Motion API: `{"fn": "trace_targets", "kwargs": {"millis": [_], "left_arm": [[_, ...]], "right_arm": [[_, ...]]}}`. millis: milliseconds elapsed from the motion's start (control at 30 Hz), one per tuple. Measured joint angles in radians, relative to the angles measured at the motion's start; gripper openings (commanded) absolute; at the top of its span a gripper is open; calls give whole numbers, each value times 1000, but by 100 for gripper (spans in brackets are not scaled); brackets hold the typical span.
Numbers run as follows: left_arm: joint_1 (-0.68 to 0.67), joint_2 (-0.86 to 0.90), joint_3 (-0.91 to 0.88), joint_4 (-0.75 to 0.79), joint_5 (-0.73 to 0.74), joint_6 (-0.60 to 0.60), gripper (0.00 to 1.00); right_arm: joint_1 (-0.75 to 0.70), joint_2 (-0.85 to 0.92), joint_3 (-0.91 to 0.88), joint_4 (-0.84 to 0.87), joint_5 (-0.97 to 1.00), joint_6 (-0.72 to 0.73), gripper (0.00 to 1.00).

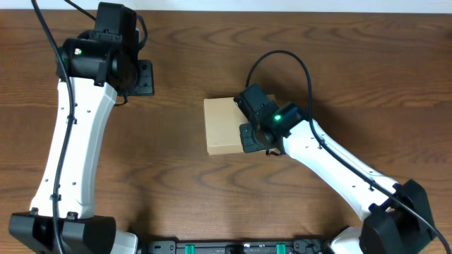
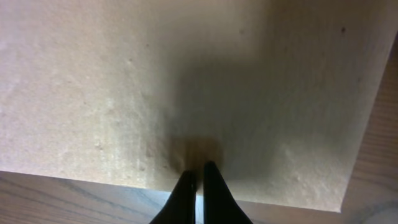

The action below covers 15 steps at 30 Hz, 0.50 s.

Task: Pack container
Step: 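Press the closed lid down with the right gripper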

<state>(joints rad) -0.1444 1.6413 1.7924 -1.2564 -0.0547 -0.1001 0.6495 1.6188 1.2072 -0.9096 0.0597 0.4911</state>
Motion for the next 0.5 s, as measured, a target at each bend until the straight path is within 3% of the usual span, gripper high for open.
{"fn": "trace_targets", "kwargs": {"millis": [267,333,433,500], "left_arm": [[0,0,0,4,20,17,59],[0,0,0,9,34,32,63],[0,0,0,23,73,77,75],[4,0,0,35,102,108,82]], "right_arm": [[-2,-10,-18,64,16,-3,6],[-10,-10,-18,85,28,-2,32],[-53,-12,-11,116,57,-18,53],[-111,-19,6,154,88,-57,79]]}}
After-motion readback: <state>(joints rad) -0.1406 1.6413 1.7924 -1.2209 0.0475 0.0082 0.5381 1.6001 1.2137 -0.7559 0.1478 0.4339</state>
